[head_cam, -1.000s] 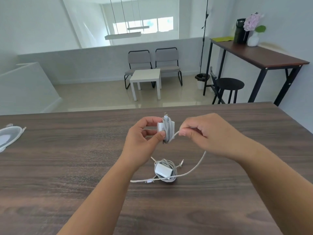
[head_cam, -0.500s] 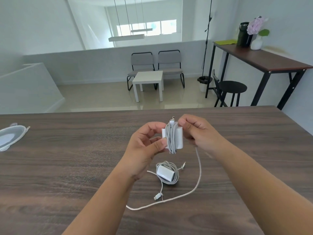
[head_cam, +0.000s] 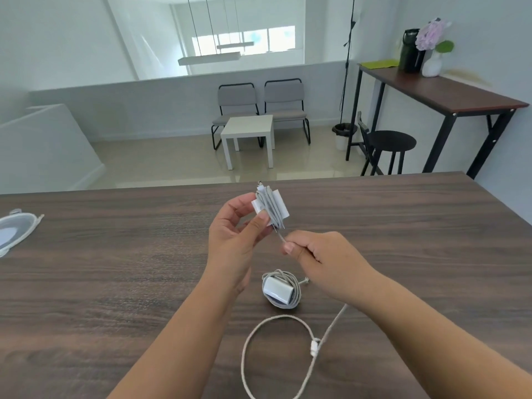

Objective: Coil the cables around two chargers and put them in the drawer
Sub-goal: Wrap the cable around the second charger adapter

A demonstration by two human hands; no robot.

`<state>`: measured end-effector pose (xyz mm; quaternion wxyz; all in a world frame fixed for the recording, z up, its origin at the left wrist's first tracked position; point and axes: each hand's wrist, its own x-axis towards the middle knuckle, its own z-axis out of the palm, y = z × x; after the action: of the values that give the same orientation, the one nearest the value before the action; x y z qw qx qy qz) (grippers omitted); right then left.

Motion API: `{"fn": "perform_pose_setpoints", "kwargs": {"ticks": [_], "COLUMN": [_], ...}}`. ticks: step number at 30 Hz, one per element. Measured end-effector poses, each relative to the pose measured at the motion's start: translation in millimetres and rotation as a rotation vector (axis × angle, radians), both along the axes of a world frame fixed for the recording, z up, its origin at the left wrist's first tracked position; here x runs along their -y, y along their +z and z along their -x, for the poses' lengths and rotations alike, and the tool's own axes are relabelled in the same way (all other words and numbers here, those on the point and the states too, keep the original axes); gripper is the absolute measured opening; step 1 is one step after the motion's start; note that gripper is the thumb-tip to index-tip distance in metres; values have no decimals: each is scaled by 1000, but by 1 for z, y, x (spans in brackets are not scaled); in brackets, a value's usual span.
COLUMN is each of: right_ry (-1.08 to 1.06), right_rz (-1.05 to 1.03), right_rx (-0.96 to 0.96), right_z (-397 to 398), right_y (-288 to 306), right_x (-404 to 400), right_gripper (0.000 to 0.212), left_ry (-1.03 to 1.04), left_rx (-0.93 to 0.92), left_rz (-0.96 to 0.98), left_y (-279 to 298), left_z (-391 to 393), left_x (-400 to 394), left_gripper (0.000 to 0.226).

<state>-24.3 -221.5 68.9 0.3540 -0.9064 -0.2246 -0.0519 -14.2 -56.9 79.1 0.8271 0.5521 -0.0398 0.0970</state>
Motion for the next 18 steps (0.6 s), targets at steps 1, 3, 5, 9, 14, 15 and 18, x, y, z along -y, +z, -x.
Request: {"fn": "perform_pose_setpoints", "kwargs": {"ticks": [1,3,5,9,14,15,18], "right_ry": [3,-2,8,49,122,130,142], "right_rz": [59,137,197,306,374,383,382], "right_rx": [39,95,126,180,216,222,245], "right_z": [1,2,3,5,-5,-7,-11], "right_y": [5,10,14,30,51,54,65], "right_x": [1,3,5,11,20,22,28], "right_gripper": [22,28,32,26,26,25,20], "left_ry": [5,2,8,27,-45,-67,-140], "left_rx": [3,6,14,26,58,75,135], "left_rz": [-16,-45,-102,-225,-487,-543,-662], "left_y": [0,1,0,-3,-5,-3,1], "left_z": [-1,-2,-1,2,5,7,11], "left_x": [-1,-2,-2,-3,-11,-12,-16], "left_gripper": [32,29,27,28,29,29,37]}}
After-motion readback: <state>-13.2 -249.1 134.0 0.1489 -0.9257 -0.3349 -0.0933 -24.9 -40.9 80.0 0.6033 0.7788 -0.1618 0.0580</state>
